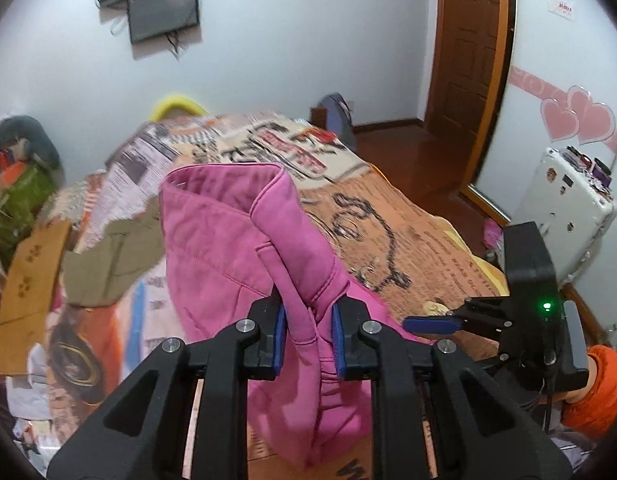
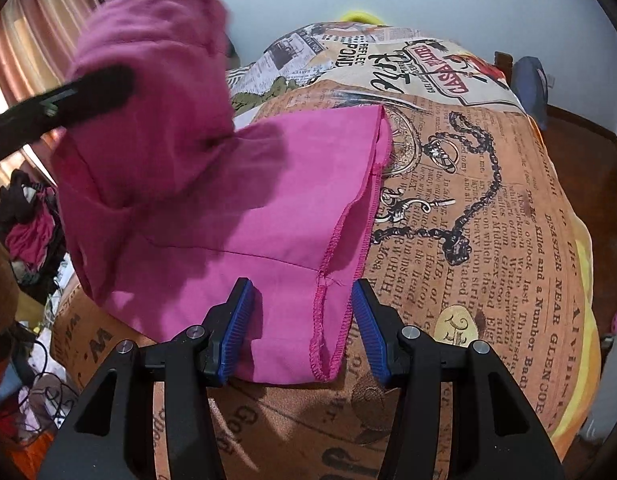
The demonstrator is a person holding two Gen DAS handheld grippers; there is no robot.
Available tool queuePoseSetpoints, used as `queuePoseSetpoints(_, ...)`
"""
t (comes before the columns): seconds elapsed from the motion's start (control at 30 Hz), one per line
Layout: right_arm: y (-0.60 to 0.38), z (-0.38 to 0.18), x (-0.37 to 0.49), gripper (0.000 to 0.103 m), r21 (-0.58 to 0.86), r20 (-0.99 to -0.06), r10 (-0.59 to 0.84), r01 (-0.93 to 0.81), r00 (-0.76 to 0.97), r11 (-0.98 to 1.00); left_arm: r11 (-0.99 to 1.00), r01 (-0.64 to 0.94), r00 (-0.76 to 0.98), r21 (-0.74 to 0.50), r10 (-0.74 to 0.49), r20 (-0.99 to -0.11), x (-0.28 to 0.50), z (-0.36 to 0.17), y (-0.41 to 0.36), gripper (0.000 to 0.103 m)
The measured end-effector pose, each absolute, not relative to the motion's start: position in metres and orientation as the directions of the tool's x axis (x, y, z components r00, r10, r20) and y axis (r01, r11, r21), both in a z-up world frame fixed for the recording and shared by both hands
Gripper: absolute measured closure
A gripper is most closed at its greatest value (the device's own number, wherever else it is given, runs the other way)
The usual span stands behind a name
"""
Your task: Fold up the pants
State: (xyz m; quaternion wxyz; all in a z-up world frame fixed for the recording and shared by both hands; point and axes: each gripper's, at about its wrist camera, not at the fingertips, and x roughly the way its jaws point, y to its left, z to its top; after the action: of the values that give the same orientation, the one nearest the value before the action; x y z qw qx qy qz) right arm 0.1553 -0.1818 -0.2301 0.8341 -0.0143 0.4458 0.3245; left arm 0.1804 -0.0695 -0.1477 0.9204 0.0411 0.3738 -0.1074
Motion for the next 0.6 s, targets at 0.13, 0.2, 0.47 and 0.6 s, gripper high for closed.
queuePoseSetpoints(0.13,-0.188,-0.226,0.154,0.056,0.264,-0.746,0.53,-0.552,0.403,0.791,0.964,0.262,0.644,-0.043,-0.207,-0.737,0.189,-0.16,-0.08,0.085)
queuePoseSetpoints(0.2,-0.193,-0.223,0.153,0.056,0.261,-0.741,0.528,-0.545,0.416,0.796,0.959,0.277,0.62,-0.054,-0.221,-0.753,0.189,-0.166,-0.086,0.085)
queuePoseSetpoints(0.47,-0.214,-0.215,0.156,0.056,0.258,-0.728,0.509,-0.504,0.46,0.825,0.95,0.308,0.54,-0.058,-0.225,-0.811,0.197,-0.19,-0.103,0.084)
queuePoseSetpoints(0.6,-0.222,-0.212,0.155,0.056,0.243,-0.727,0.492,-0.49,0.479,0.837,0.947,0.317,0.517,-0.061,-0.226,-0.826,0.199,-0.196,-0.108,0.077)
